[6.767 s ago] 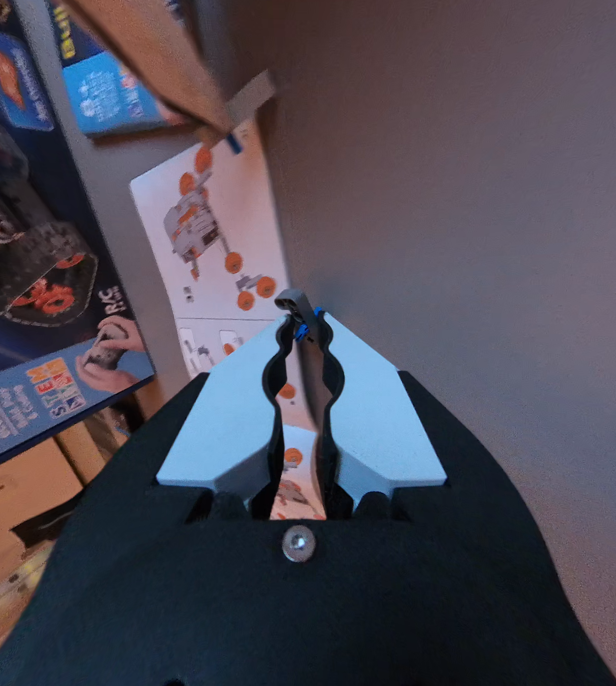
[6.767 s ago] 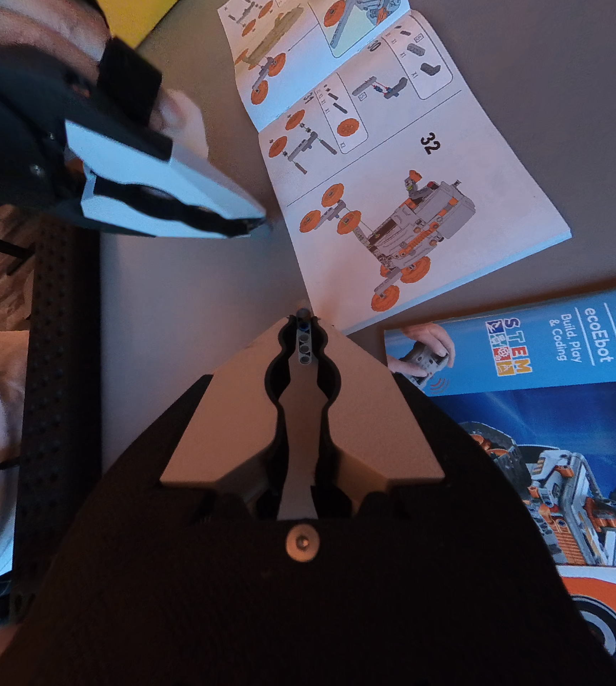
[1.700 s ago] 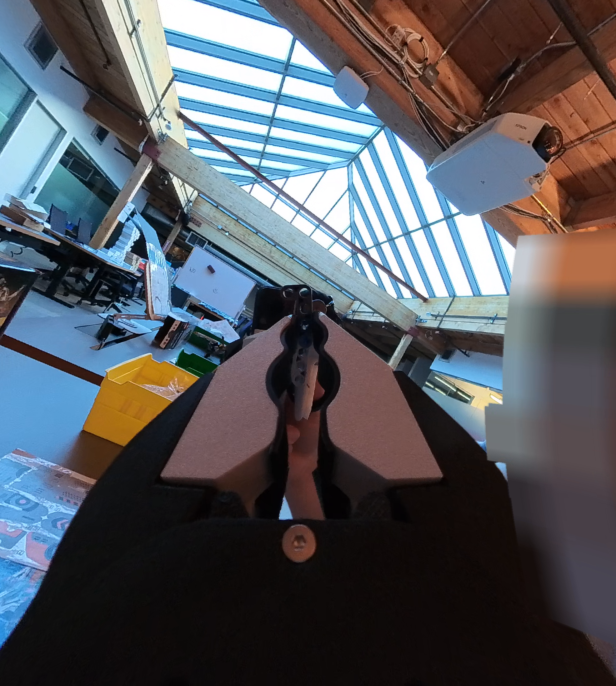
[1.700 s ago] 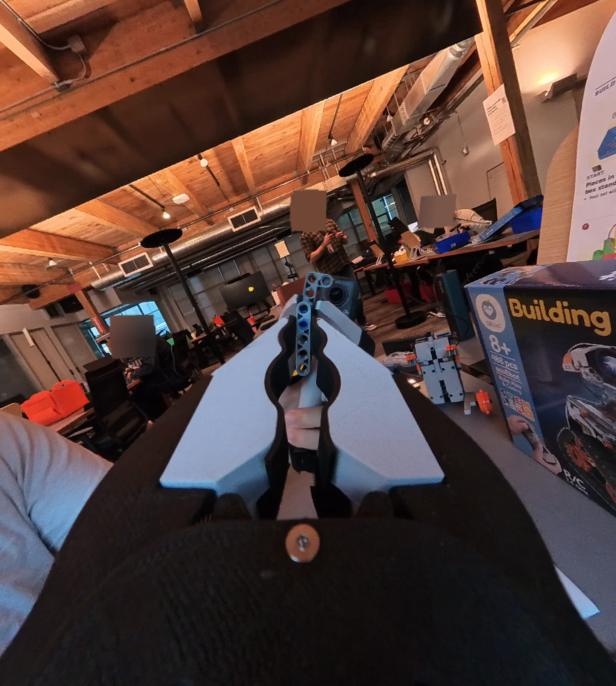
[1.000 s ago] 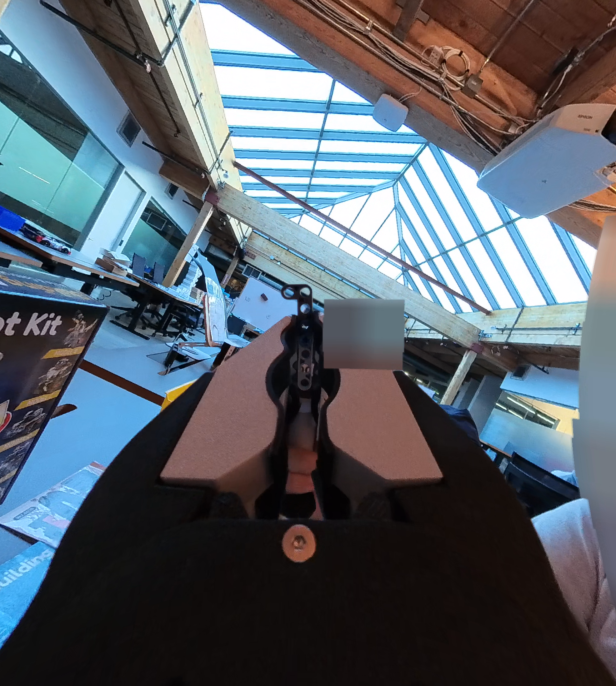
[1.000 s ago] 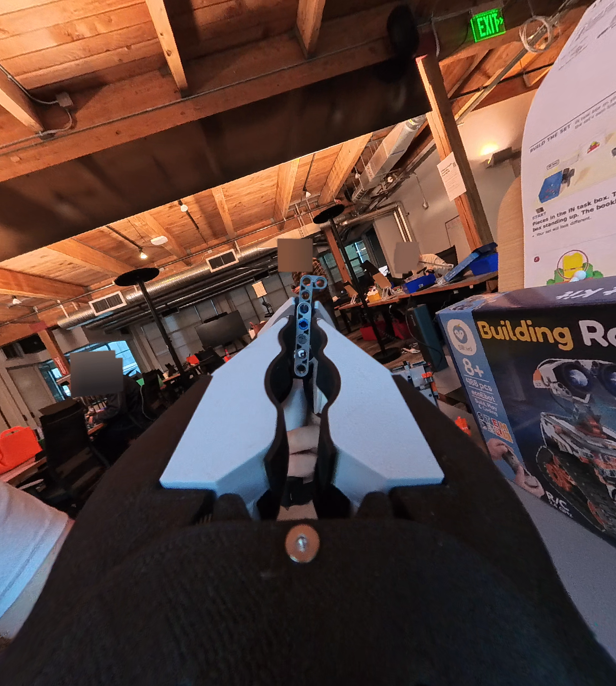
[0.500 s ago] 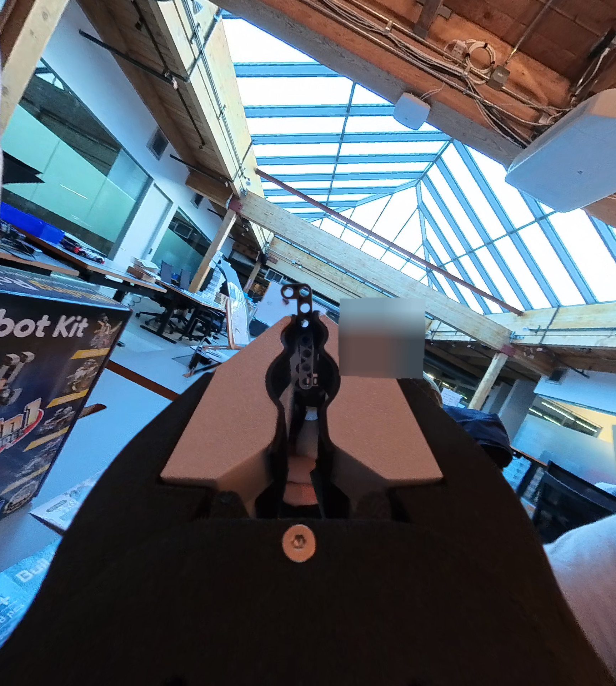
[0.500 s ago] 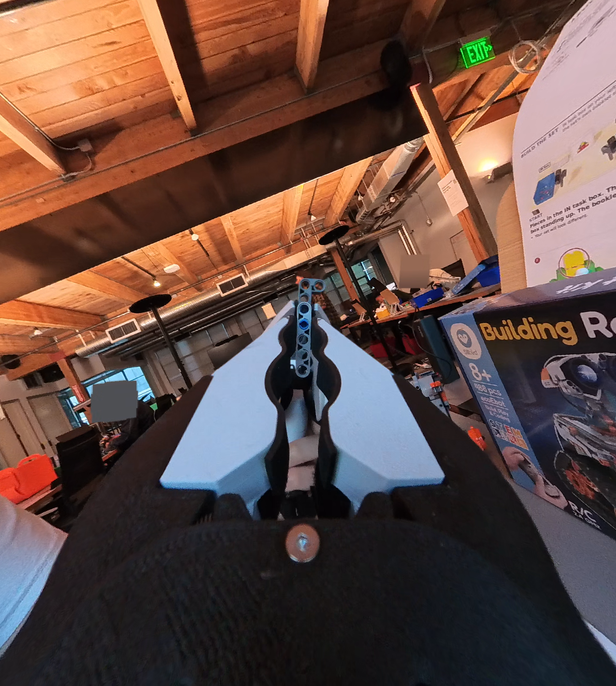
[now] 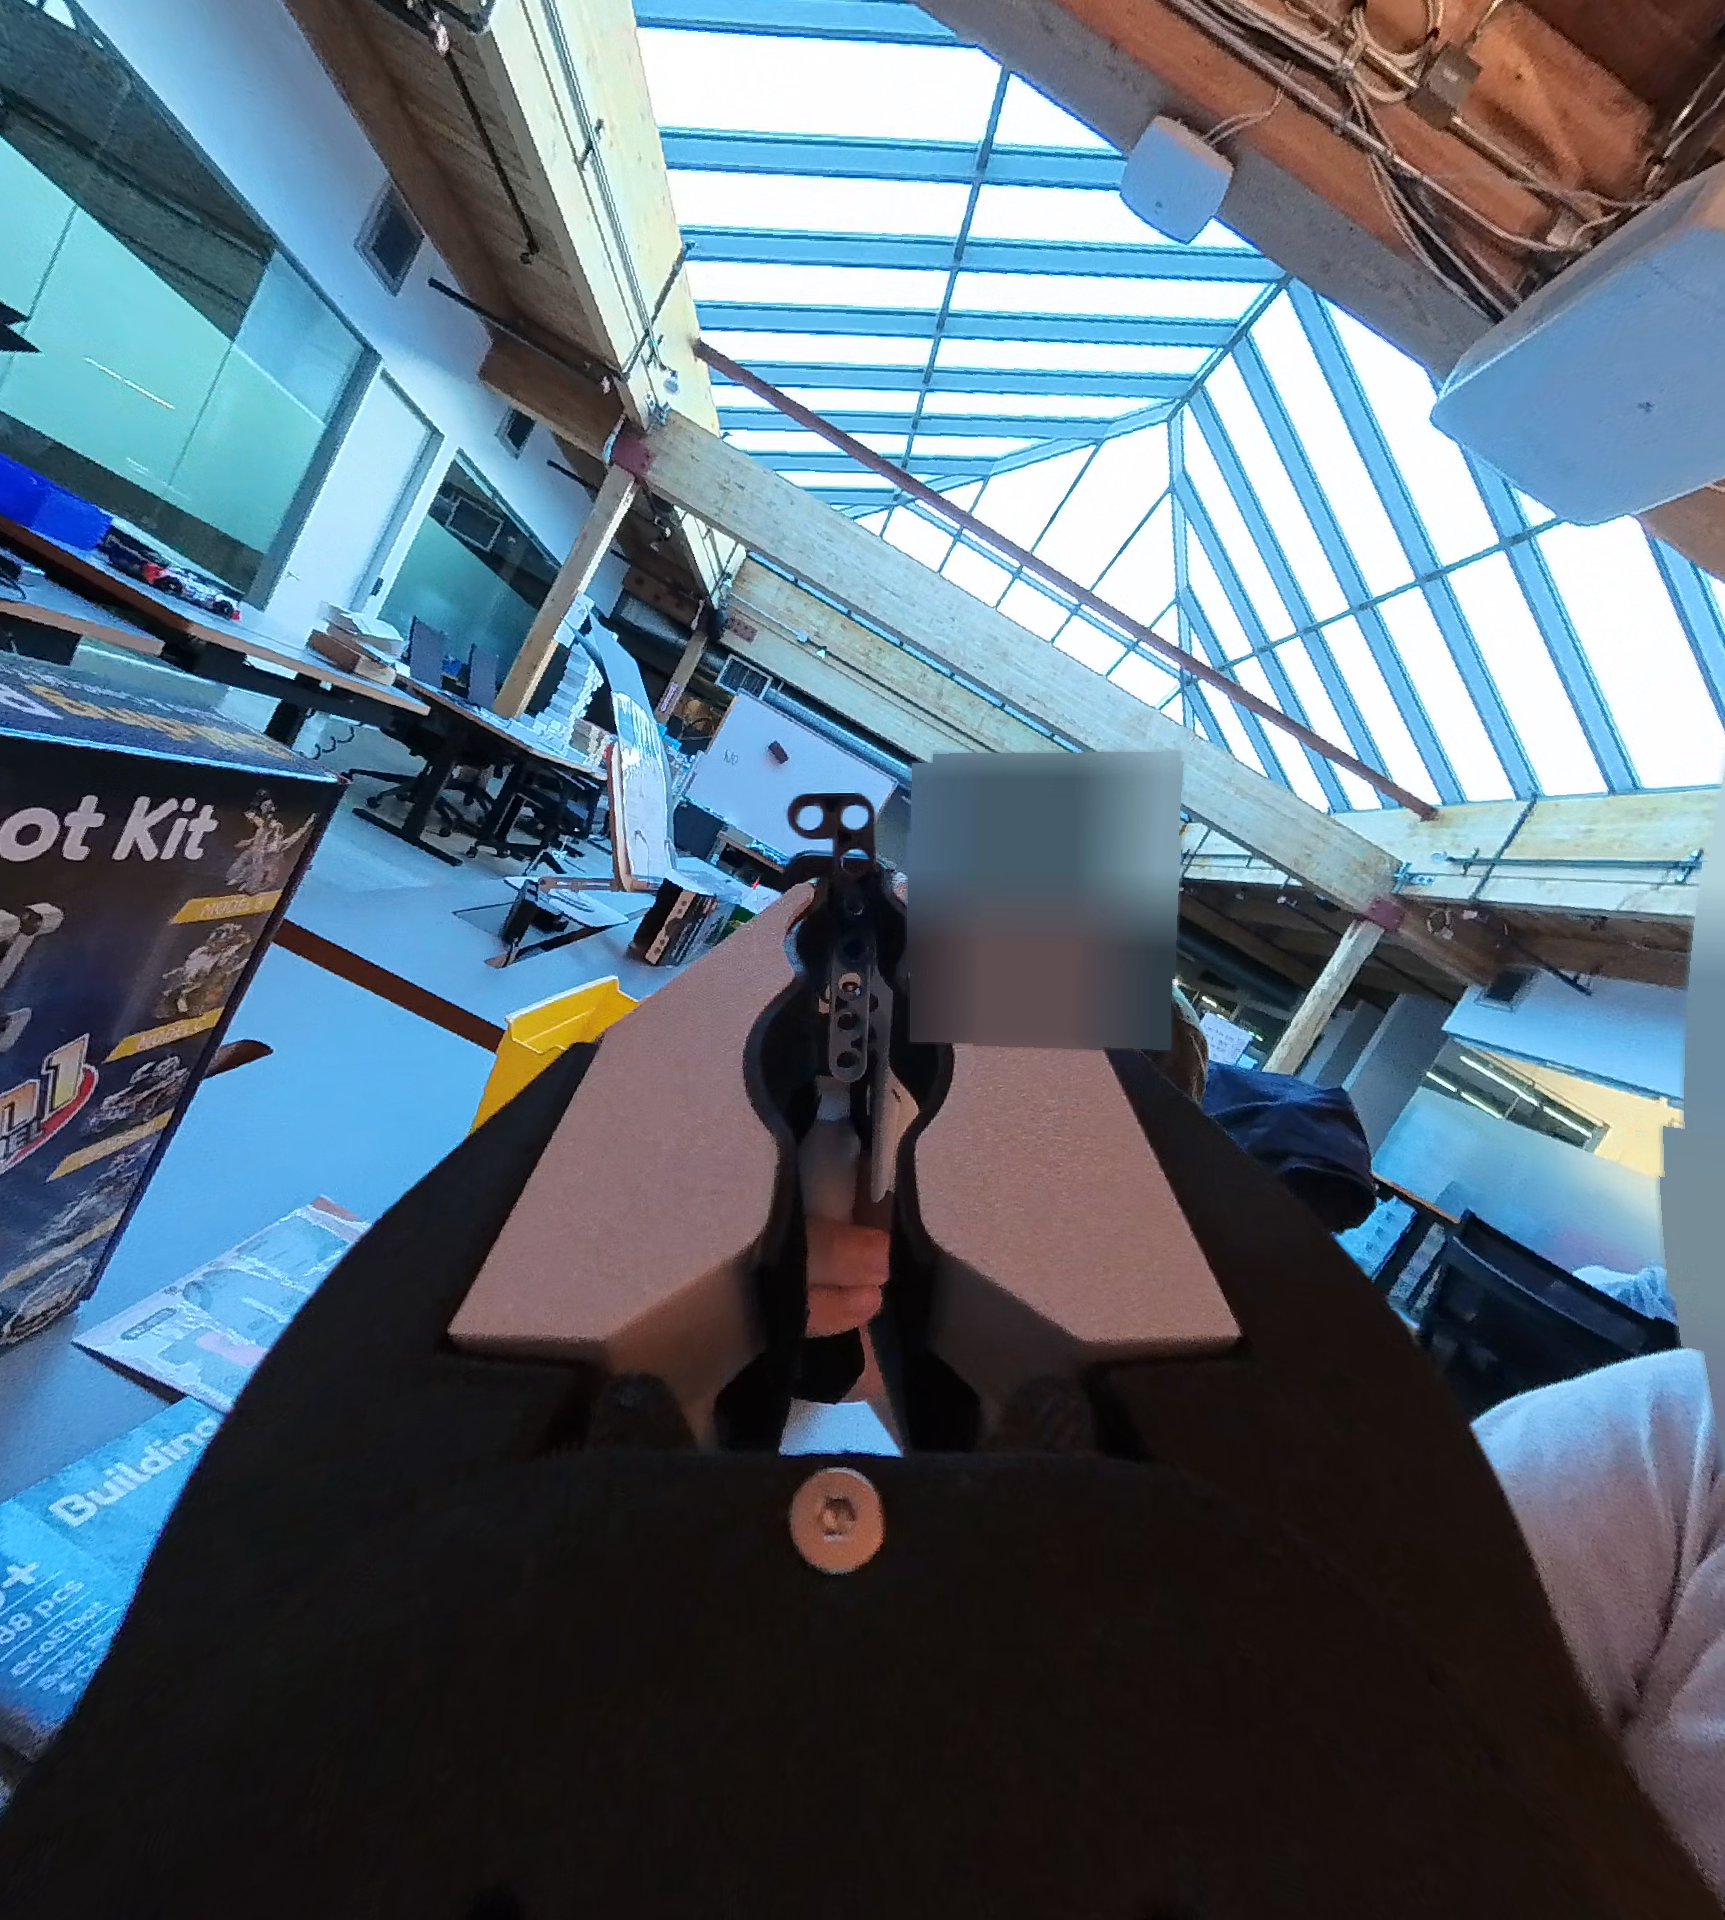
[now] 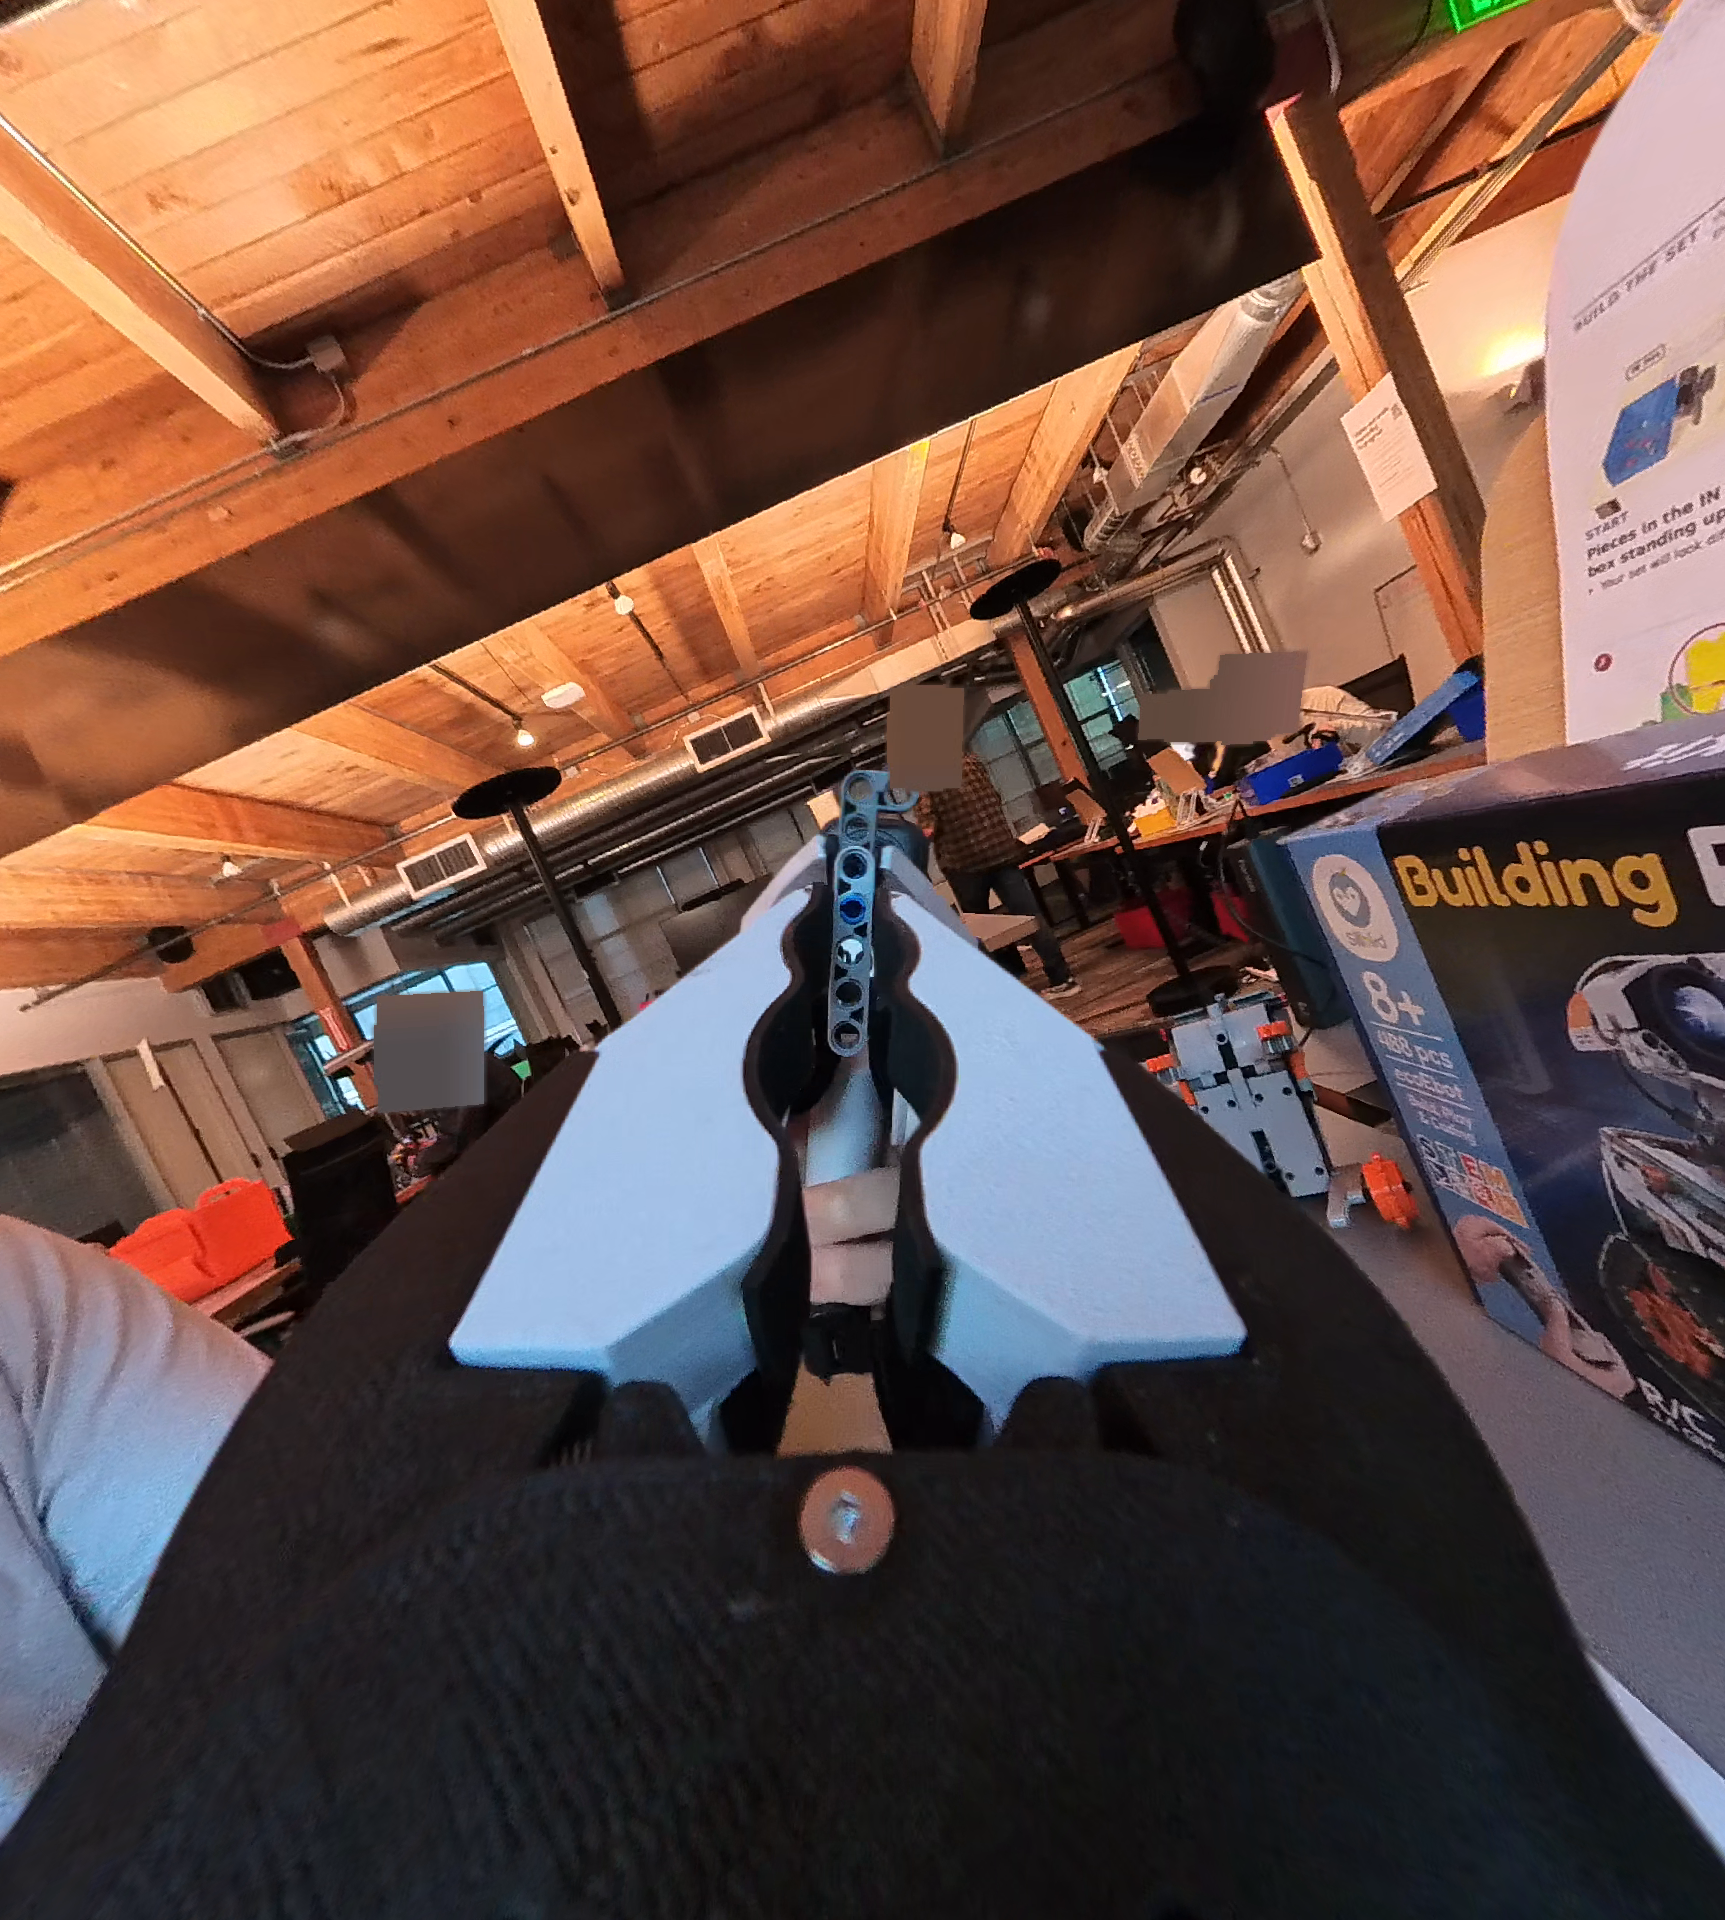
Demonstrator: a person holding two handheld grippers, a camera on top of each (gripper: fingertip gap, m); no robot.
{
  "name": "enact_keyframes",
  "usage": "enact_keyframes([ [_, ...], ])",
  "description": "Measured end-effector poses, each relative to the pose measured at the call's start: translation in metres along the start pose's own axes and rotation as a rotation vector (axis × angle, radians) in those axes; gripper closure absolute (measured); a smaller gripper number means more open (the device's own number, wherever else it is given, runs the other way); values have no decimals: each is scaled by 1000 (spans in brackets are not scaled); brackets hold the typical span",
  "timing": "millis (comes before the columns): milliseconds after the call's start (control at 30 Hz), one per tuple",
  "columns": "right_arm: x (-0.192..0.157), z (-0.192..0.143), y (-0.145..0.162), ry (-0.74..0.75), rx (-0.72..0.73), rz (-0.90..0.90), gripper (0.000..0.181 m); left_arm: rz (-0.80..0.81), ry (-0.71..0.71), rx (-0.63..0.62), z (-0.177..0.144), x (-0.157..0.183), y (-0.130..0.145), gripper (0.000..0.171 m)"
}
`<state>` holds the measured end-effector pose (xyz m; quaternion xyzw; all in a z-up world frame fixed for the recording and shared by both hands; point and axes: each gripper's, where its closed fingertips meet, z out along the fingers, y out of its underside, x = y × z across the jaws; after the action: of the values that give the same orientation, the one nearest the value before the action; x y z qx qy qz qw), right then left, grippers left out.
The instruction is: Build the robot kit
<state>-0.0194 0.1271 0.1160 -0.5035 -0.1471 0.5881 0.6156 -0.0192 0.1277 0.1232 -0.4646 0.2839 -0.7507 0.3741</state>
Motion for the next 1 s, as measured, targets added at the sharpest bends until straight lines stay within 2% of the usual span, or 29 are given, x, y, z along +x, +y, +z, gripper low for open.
enact_keyframes([
  [400,-8,-1,-1,45,-95,-119,177,50,-20,-37,3,8,1,168],
  [1000,-8,2,0,-28,-49,32,177,-2,-2,-44,1,9,0,168],
])
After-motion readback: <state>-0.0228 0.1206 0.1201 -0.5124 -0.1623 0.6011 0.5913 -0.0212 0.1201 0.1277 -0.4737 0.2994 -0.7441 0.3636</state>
